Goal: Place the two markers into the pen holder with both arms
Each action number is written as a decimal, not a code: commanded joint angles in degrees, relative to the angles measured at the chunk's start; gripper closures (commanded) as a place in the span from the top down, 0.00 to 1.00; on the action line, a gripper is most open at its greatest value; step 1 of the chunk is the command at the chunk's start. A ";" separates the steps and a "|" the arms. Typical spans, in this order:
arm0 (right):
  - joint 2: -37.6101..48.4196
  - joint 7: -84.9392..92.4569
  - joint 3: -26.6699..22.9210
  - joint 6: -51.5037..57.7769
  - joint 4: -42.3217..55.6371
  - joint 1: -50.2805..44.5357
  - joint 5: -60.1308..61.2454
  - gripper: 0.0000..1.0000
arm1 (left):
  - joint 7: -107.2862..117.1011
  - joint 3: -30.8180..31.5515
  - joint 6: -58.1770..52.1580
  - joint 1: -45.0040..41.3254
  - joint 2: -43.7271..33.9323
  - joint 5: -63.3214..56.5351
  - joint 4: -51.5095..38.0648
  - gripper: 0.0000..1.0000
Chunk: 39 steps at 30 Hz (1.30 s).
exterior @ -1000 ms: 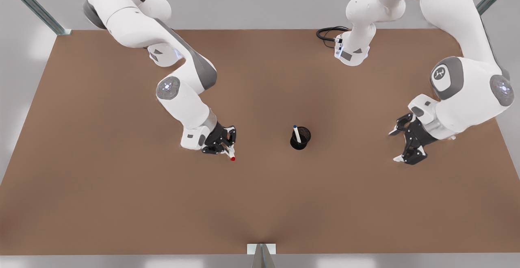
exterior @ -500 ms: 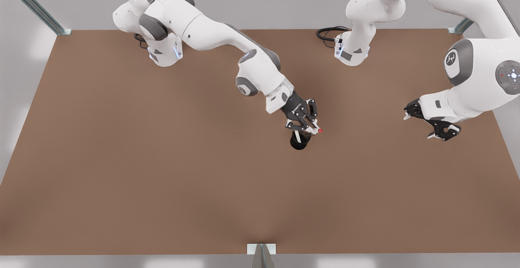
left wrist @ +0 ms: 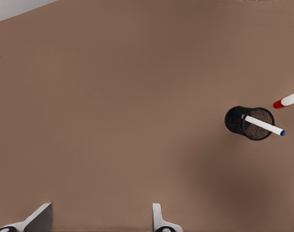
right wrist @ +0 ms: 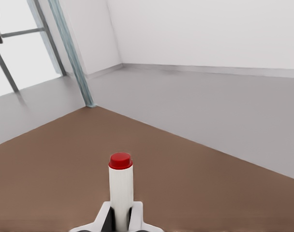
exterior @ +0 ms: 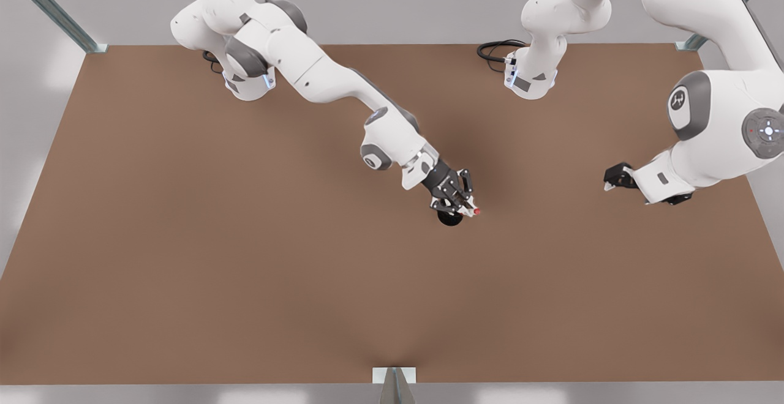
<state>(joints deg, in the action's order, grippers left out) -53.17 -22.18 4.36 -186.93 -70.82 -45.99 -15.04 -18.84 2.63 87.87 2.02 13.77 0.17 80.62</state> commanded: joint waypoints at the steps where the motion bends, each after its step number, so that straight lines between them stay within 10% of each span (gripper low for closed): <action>1: 0.08 -4.10 -0.06 -5.11 -1.60 -0.07 -0.08 0.21 | 16.64 0.01 -0.07 0.00 0.12 0.00 -0.03 1.00; 13: 0.17 -4.01 0.03 -10.56 -9.86 -2.35 0.01 0.21 | 16.73 0.01 -0.07 0.00 1.44 0.00 -0.03 1.00; 14: 0.43 -4.10 0.21 -10.74 -11.18 -2.35 0.01 0.86 | 16.73 0.01 -0.07 0.09 1.53 0.00 -0.03 1.00; 15: 0.79 -4.01 0.21 -11.27 -11.89 -2.18 -0.08 1.00 | 16.73 0.01 -0.07 0.09 1.61 0.00 -0.03 1.00; 19: 4.73 -4.01 0.38 -7.67 -11.80 0.72 -0.17 1.00 | 16.73 -0.08 -0.07 0.18 1.70 0.00 -0.03 1.00; 25: 43.46 7.04 8.21 75.56 -17.65 37.72 6.67 1.00 | 16.73 0.01 -0.07 0.09 1.70 0.09 -0.03 1.00; 27: 47.20 18.31 -2.95 77.93 -27.80 37.55 11.16 1.00 | 16.82 0.01 -0.16 0.09 1.61 0.18 -0.03 1.00; 31: 38.94 18.40 -3.83 92.96 -14.27 37.20 13.37 0.97 | 16.82 0.01 -0.16 0.00 1.70 0.00 -0.03 1.00; 39: 37.96 18.14 -2.43 88.67 -13.38 37.20 13.54 1.00 | 16.47 0.19 -0.16 -0.35 2.84 -0.53 -0.55 1.00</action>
<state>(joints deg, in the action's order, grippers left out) -15.23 -13.37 1.89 -103.89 -84.14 -8.89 -1.90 -4.11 2.79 87.74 1.66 16.65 -0.25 80.11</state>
